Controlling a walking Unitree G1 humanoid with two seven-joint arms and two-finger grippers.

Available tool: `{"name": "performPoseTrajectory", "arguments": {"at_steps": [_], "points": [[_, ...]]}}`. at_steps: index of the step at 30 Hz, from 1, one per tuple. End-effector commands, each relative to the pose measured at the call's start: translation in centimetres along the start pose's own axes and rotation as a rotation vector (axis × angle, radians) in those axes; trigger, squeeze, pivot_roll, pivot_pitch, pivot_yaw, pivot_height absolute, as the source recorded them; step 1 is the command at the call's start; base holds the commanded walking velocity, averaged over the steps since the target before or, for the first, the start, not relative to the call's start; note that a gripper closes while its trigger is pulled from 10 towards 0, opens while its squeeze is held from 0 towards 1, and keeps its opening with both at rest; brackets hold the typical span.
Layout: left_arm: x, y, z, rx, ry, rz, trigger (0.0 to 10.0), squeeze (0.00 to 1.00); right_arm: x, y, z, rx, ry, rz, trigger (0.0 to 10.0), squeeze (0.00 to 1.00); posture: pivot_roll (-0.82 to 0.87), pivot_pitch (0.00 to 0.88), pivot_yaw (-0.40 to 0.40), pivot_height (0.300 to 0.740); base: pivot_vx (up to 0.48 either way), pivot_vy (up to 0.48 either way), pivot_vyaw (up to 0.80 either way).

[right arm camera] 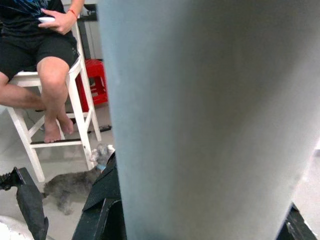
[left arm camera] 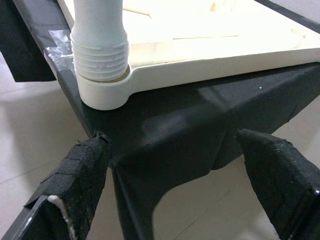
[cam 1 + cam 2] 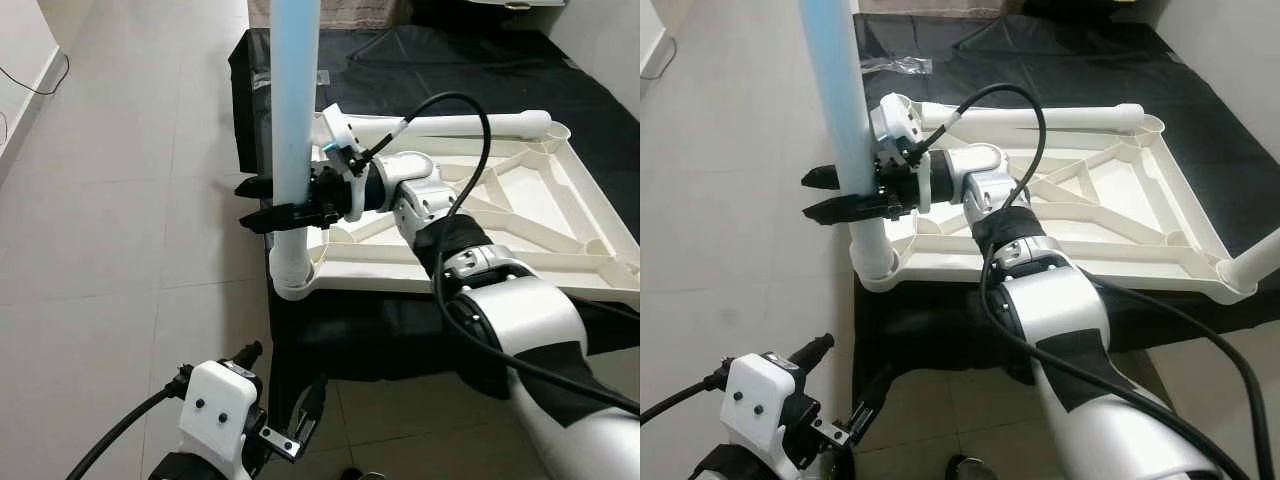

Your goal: Building children table

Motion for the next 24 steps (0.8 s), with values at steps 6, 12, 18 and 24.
{"name": "performPoseTrajectory", "arguments": {"at_steps": [6, 12, 18, 24], "points": [[-0.1, 0.1, -0.2, -0.005, -0.018, 0.004, 10.0, 0.00, -1.7, -0.3, -0.3, 0.007, -0.046, 0.034, 10.0, 0.00, 0.18, 0.295, -0.082, 0.740, 0.000, 0.000, 0.00], [-0.1, 0.1, -0.2, 0.003, -0.023, 0.012, 10.0, 0.00, -2.8, -0.8, 0.0, 0.033, -0.091, 0.031, 10.0, 0.00, 0.18, 0.296, -0.081, 0.740, 0.000, 0.000, 0.00], [-0.2, 0.0, -0.3, 0.010, -0.029, 0.020, 10.0, 0.00, -3.6, -1.1, -0.1, 0.041, -0.116, 0.043, 10.0, 0.00, 0.19, 0.303, -0.076, 0.740, 0.000, 0.000, 0.00], [-0.1, -0.2, -0.3, 0.016, -0.029, 0.020, 10.0, 0.00, -3.6, -1.2, 0.1, 0.054, -0.110, 0.047, 10.0, 0.00, 0.19, 0.307, -0.074, 0.740, 0.000, 0.000, 0.00]]}}
Point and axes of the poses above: a point about 5 cm out from each wrist's last joint towards the gripper, its own z axis pointing out of the wrist towards the gripper, its own x axis along the axis of the wrist's last joint, y = z × x, the point moved 2 cm from there along z, pointing out of the wrist towards the gripper, and after that the axes turned 7 degrees about z, right-handed, at the moved point
